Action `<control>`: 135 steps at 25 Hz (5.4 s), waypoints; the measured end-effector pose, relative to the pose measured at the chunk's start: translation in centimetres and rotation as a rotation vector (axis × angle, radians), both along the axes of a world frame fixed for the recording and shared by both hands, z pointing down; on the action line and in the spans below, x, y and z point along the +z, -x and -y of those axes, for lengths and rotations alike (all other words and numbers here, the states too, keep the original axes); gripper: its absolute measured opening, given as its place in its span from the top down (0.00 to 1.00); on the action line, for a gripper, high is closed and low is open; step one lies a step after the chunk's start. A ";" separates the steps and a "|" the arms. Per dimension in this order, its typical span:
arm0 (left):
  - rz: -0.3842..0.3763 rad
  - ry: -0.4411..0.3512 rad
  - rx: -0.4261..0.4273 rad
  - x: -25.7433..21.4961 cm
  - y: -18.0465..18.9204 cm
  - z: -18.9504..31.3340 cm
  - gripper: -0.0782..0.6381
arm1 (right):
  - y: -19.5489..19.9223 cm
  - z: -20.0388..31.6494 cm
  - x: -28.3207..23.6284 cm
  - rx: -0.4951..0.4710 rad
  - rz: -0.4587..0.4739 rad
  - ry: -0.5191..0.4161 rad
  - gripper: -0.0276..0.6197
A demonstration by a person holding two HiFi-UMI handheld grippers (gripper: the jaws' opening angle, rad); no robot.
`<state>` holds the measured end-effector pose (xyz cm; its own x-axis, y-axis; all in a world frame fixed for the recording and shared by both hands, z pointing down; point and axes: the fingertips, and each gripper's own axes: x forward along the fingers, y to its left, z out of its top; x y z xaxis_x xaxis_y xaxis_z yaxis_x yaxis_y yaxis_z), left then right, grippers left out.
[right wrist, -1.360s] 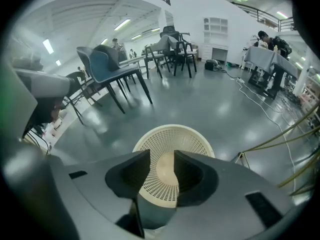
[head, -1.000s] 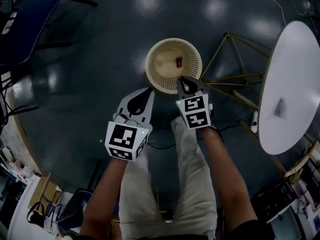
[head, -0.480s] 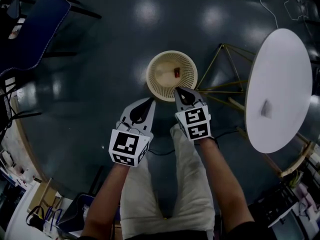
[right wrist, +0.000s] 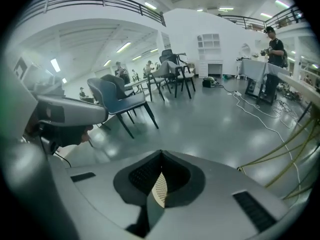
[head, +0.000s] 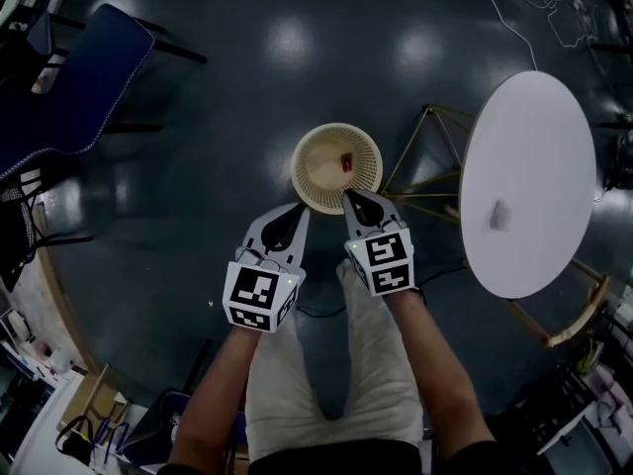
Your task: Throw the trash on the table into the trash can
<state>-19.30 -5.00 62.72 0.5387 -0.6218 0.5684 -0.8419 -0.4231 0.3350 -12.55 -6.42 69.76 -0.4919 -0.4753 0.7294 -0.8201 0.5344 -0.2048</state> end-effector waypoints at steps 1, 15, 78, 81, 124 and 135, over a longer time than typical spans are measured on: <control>-0.001 -0.003 0.002 -0.7 0.0 0.1 0.88 | -0.1 0.2 -1.0 0.009 0.002 -0.006 0.93; 0.001 -0.047 -0.057 -12.9 0.3 0.7 0.88 | -2.1 0.3 -14.6 0.071 0.080 -0.028 0.93; -0.028 0.008 0.482 -15.6 -39.6 -4.3 0.75 | -39.6 -8.2 -20.7 0.487 0.030 -0.045 0.93; 0.012 0.019 0.468 -13.7 -40.5 -3.6 0.69 | -40.7 -8.3 -19.7 0.505 0.040 -0.039 0.93; 0.140 0.061 0.409 -10.0 -33.2 -0.3 0.77 | -34.8 -5.3 -16.9 0.401 0.026 0.013 0.93; 0.160 0.071 0.269 -11.3 -23.0 -0.1 0.77 | -24.5 -2.4 -18.0 0.259 0.067 0.002 0.93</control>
